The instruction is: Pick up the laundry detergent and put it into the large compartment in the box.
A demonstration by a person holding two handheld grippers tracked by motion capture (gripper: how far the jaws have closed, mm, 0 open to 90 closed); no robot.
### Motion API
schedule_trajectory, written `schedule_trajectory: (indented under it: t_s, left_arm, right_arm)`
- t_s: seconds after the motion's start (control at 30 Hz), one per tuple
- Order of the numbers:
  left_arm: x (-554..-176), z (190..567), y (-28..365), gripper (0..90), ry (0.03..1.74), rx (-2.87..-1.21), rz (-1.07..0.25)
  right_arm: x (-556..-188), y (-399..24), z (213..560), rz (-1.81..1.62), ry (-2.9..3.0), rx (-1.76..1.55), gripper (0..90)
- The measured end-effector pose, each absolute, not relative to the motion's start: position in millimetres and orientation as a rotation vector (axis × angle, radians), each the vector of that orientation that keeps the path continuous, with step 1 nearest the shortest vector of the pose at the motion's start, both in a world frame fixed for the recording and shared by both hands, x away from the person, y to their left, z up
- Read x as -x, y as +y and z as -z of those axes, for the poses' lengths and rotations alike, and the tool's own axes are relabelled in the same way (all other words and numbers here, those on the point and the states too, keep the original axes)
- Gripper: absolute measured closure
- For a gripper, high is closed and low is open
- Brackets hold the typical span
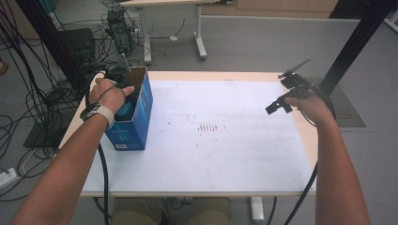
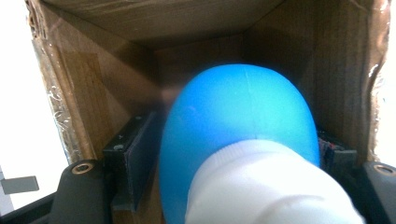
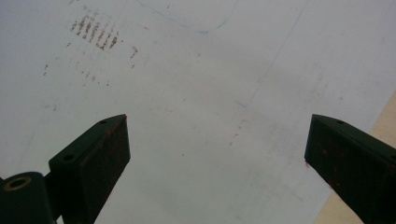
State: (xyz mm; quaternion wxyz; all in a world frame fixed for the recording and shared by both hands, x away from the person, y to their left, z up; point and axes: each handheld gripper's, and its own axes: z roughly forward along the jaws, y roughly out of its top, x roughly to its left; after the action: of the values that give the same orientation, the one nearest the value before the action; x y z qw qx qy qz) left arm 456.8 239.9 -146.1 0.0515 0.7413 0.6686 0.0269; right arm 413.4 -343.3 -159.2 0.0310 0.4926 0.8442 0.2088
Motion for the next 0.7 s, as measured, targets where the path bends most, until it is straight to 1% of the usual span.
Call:
schedule_trajectory:
  t_s: [0.33,0.43,0.5,0.57,0.6,0.7]
  left_arm:
    - [-459,139,238,28.6,2.019,-2.289,-0.079]
    - [-460,135,238,28.4,2.012,-2.305,-0.068]
    - [-460,131,244,27.8,2.008,-2.285,-0.042]
    - [-460,129,243,24.1,2.011,-2.289,-0.054]
    - [-457,126,246,21.8,2.007,-2.266,-0.055]
    - [-457,121,247,19.7,1.999,-2.264,-0.054]
  right_arm:
    - [-411,-346,161,-0.644,2.598,-1.527,6.5]
    - [-411,-347,161,-0.645,2.596,-1.53,6.5]
    - [-410,-347,161,-0.65,2.594,-1.529,6.5]
    - [-409,-347,162,-0.651,2.593,-1.532,6.5]
    - [-409,-347,162,-0.649,2.595,-1.53,6.5]
    - [-409,-348,162,-0.65,2.595,-1.531,6.5]
